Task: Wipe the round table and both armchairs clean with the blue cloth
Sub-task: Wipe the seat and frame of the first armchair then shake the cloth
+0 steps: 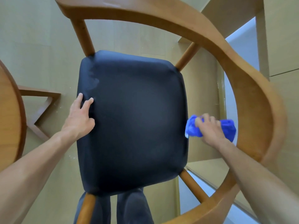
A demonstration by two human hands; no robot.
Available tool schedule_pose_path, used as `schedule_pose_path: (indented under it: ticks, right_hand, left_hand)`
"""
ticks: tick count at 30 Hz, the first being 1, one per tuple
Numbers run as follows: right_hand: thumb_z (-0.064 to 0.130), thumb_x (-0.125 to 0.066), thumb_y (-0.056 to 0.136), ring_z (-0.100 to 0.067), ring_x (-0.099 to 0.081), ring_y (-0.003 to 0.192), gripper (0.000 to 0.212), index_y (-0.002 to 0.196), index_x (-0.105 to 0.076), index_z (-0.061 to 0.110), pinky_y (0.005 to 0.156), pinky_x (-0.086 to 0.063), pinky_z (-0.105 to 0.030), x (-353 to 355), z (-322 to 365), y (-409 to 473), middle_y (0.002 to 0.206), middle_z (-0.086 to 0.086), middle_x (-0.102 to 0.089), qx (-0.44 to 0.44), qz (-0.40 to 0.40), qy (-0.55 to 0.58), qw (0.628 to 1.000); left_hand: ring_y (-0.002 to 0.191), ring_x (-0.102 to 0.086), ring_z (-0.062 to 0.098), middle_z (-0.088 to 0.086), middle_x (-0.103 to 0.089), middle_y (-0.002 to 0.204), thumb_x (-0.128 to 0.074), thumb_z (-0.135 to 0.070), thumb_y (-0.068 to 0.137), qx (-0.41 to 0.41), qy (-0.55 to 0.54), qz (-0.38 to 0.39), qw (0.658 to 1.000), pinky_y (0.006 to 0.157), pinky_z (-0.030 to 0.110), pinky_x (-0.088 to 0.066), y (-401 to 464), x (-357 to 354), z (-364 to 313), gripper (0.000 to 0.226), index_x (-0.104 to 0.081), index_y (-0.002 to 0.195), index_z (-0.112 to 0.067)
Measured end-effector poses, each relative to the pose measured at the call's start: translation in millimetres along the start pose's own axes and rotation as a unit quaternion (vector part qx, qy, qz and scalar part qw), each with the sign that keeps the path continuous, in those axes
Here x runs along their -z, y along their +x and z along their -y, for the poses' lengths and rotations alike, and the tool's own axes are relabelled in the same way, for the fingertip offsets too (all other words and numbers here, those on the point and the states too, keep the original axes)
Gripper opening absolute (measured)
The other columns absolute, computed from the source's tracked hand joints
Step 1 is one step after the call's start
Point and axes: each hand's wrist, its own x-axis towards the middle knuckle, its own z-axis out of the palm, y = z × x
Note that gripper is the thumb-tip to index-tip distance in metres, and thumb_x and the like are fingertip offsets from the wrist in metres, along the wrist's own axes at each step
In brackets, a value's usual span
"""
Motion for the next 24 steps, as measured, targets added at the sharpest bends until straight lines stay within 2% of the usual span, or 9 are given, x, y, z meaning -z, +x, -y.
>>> schedule_pose_path:
  ticks: [1,2,4,5,9,12,18,21,24]
  right_hand:
    - [0.004,-0.059,0.079,-0.036,-0.046,0.106,0.044,0.119,-0.041,0.014,0.088,-0.039,-0.04,3,1,1,0.129,-0.013,-0.036,-0.135,-0.036,0.14,0.98]
    - [0.007,-0.061,0.08,-0.035,-0.049,0.101,0.043,0.118,-0.04,0.013,0.085,-0.041,-0.038,5,8,2,0.127,-0.014,-0.039,-0.24,-0.044,0.296,0.924]
    - [0.012,-0.062,0.083,-0.031,-0.053,0.101,0.042,0.118,-0.039,0.014,0.083,-0.041,-0.034,-3,40,0,0.123,-0.01,-0.046,-0.318,-0.051,0.538,0.779]
    - [0.015,-0.061,0.084,-0.032,-0.054,0.105,0.045,0.123,-0.039,0.015,0.084,-0.042,-0.034,-9,63,-6,0.123,-0.01,-0.047,-0.322,-0.065,0.574,0.75]
    - [0.029,-0.064,0.082,-0.036,-0.046,0.114,0.068,0.142,-0.032,0.027,0.092,-0.044,-0.046,-25,131,-39,0.138,-0.014,-0.033,-0.316,-0.133,0.483,0.805]
    - [0.034,-0.063,0.085,-0.038,-0.044,0.117,0.067,0.144,-0.032,0.029,0.095,-0.043,-0.05,-27,136,-38,0.139,-0.016,-0.033,-0.326,-0.131,0.442,0.825]
    - [0.023,-0.05,0.088,-0.042,-0.049,0.113,0.056,0.142,-0.034,0.024,0.092,-0.041,-0.047,19,120,41,0.139,-0.016,-0.037,-0.45,-0.157,0.557,0.68]
    - [0.023,-0.05,0.089,-0.041,-0.047,0.117,0.057,0.144,-0.033,0.02,0.091,-0.041,-0.046,51,119,84,0.142,-0.015,-0.037,-0.421,-0.184,0.53,0.713]
    - [0.024,-0.053,0.089,-0.042,-0.044,0.118,0.057,0.144,-0.036,0.017,0.091,-0.041,-0.046,79,138,116,0.14,-0.018,-0.038,-0.357,-0.233,0.478,0.768]
  left_hand:
    - [0.147,-0.002,0.015,-0.009,0.004,0.16,-0.049,-0.002,0.085,-0.001,0.004,0.0,1.0,0.113,0.043,-0.028,0,1,-1,0.072,-0.025,0.149,-0.027]
    - [0.147,-0.002,0.016,-0.008,0.004,0.16,-0.05,-0.004,0.085,0.0,0.01,0.001,1.0,0.113,0.043,-0.028,-1,1,-3,0.072,-0.024,0.149,-0.026]
    - [0.146,-0.001,0.02,-0.001,0.004,0.16,-0.051,-0.008,0.086,-0.012,0.046,-0.01,0.999,0.114,0.044,-0.026,-4,-1,-6,0.071,-0.021,0.15,-0.022]
    - [0.146,-0.001,0.024,0.005,0.003,0.16,-0.052,-0.011,0.087,-0.037,0.088,-0.027,0.995,0.116,0.043,-0.023,-6,-4,-6,0.071,-0.02,0.15,-0.019]
    - [0.146,-0.004,0.034,0.016,-0.005,0.159,-0.059,-0.035,0.088,-0.167,0.234,-0.046,0.957,0.118,0.045,-0.016,-16,-21,-5,0.076,-0.021,0.152,-0.019]
    - [0.146,0.011,0.033,0.012,0.01,0.159,-0.055,-0.06,0.082,-0.17,0.278,-0.011,0.945,0.117,0.049,-0.009,-16,-32,-5,0.09,-0.008,0.152,-0.03]
    - [0.139,0.033,0.032,0.009,0.036,0.151,-0.048,-0.069,0.081,-0.158,0.292,0.012,0.943,0.117,0.05,-0.001,-10,-41,0,0.096,0.006,0.151,-0.033]
    - [0.142,0.027,0.032,0.008,0.035,0.15,-0.054,-0.068,0.078,-0.174,0.271,0.007,0.947,0.117,0.049,-0.003,-10,-41,1,0.097,-0.002,0.152,-0.033]
    - [0.146,-0.004,0.036,0.014,-0.003,0.159,-0.069,-0.065,0.067,-0.185,0.263,-0.009,0.947,0.112,0.051,-0.022,-11,-37,0,0.096,-0.033,0.148,-0.028]
